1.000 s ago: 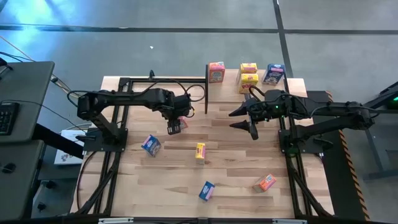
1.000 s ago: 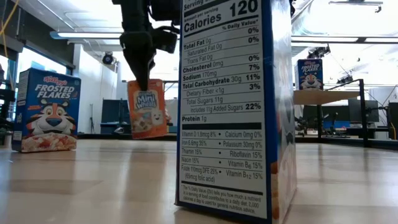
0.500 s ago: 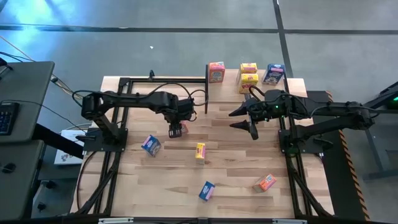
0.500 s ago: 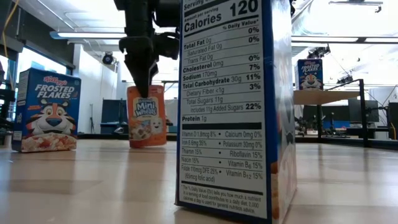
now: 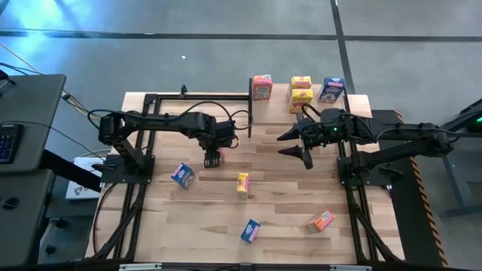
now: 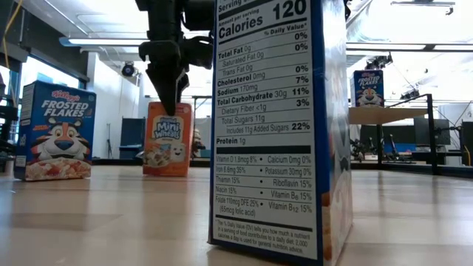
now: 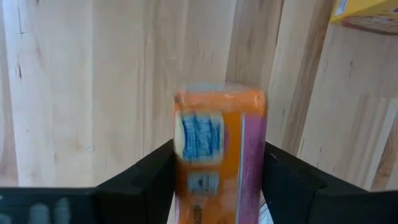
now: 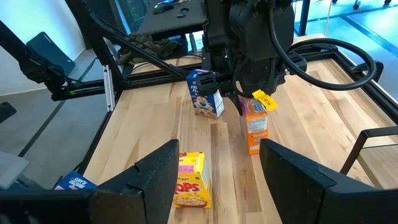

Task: Stack cereal on shelf
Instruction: Put the left orange cereal box on the shelf aligned with the orange cereal box

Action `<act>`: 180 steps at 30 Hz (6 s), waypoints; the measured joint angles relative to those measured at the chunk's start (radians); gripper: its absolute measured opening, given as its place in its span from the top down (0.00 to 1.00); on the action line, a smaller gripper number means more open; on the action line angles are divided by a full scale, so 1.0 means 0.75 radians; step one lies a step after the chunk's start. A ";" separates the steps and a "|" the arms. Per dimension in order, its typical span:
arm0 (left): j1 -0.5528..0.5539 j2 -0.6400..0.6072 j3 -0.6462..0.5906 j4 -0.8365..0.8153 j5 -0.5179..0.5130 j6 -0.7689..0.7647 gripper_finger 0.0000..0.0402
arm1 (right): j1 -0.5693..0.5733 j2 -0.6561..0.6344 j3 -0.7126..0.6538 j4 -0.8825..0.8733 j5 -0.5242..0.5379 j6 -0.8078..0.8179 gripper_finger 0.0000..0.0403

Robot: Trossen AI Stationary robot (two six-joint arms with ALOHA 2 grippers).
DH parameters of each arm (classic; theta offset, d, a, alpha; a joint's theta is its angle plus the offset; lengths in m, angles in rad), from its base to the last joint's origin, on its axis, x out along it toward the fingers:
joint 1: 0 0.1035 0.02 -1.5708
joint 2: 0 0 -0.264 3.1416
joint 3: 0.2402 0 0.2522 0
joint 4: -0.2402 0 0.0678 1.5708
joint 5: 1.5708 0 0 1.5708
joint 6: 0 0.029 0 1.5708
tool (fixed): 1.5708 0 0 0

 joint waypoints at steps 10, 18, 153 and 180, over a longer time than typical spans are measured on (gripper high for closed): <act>0.000 0.000 0.000 -0.037 -0.001 -0.041 0.50 | 0.000 0.000 0.000 0.000 0.000 0.000 0.46; 0.000 0.000 0.000 -0.071 0.018 -0.048 0.50 | 0.000 0.000 0.000 0.000 0.000 0.000 0.46; 0.262 0.325 0.894 0.198 -0.077 0.451 0.68 | 0.001 0.000 0.000 -0.001 0.001 0.000 0.46; 0.262 0.325 0.894 0.221 -0.056 0.452 0.53 | 0.001 0.000 0.000 -0.001 0.000 0.000 0.46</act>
